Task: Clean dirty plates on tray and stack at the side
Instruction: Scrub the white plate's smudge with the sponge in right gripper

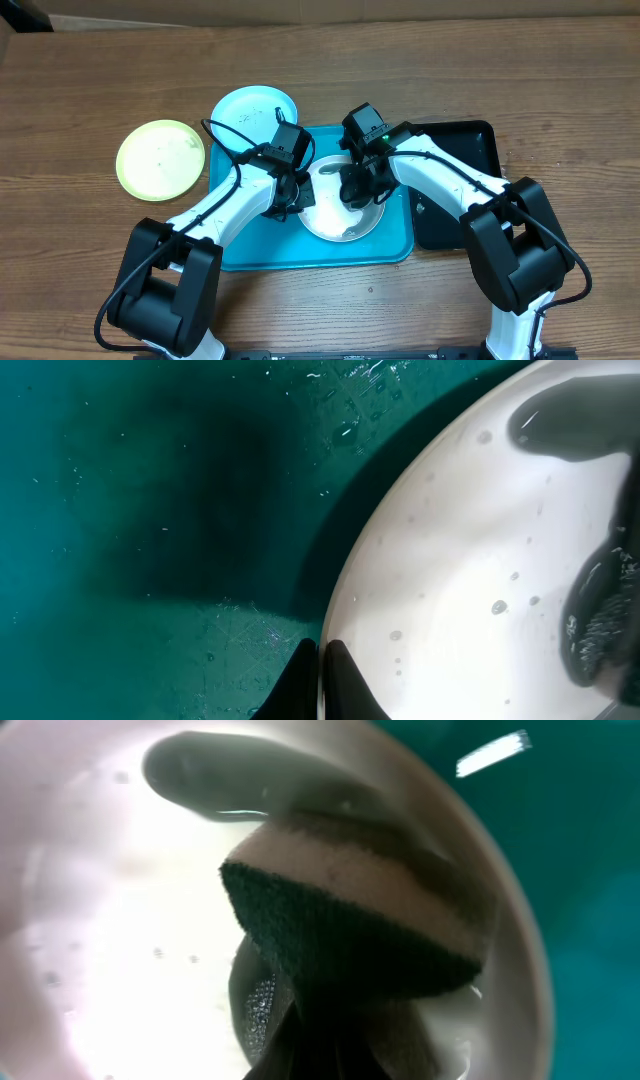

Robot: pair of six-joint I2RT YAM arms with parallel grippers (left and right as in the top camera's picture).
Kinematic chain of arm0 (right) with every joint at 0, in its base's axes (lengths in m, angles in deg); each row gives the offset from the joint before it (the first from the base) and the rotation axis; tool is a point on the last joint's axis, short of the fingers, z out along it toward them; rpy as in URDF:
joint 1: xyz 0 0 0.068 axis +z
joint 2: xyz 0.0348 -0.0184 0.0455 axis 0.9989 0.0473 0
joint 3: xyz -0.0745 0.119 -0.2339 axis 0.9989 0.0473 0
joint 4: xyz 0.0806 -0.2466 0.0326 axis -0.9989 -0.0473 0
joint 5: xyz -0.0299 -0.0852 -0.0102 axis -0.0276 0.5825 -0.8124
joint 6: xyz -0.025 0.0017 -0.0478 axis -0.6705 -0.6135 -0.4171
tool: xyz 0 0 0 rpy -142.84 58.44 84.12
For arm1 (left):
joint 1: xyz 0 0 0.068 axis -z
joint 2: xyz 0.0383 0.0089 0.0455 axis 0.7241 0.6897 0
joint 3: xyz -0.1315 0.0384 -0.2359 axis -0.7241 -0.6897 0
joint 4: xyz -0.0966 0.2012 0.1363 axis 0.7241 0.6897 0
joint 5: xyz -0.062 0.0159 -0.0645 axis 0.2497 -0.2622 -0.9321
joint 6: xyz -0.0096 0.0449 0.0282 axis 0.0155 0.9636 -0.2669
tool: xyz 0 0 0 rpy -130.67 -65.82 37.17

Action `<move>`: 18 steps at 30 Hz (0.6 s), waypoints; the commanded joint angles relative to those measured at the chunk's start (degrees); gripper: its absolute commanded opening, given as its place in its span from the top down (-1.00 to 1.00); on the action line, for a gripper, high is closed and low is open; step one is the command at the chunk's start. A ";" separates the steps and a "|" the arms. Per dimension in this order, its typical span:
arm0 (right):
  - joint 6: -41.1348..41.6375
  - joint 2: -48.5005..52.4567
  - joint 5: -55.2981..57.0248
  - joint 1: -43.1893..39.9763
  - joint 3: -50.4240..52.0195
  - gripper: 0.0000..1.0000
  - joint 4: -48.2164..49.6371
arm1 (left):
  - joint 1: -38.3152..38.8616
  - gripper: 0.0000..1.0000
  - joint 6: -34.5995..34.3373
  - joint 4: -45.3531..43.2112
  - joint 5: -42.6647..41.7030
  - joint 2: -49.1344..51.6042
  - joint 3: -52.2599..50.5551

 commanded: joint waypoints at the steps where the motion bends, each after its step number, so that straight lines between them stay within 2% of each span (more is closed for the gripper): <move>1: 0.00 0.68 -8.59 0.96 1.68 0.92 0.85 | 0.26 0.92 0.76 -0.02 0.15 0.87 0.33; 4: -0.39 0.68 -12.17 0.96 1.66 0.93 1.97 | 0.26 0.92 0.76 -0.07 0.15 0.87 0.33; 8: -6.16 0.55 -21.90 -0.42 -1.09 0.93 -0.42 | 0.26 0.92 0.98 -0.02 0.15 0.87 0.33; 12: -11.98 0.39 -31.08 -5.01 -9.90 0.93 -10.14 | 0.26 0.92 1.62 -0.02 0.17 0.87 0.33; 18: -17.81 0.37 -31.28 -11.63 -22.27 0.93 -25.16 | 0.26 0.92 1.60 -0.02 0.15 0.87 0.33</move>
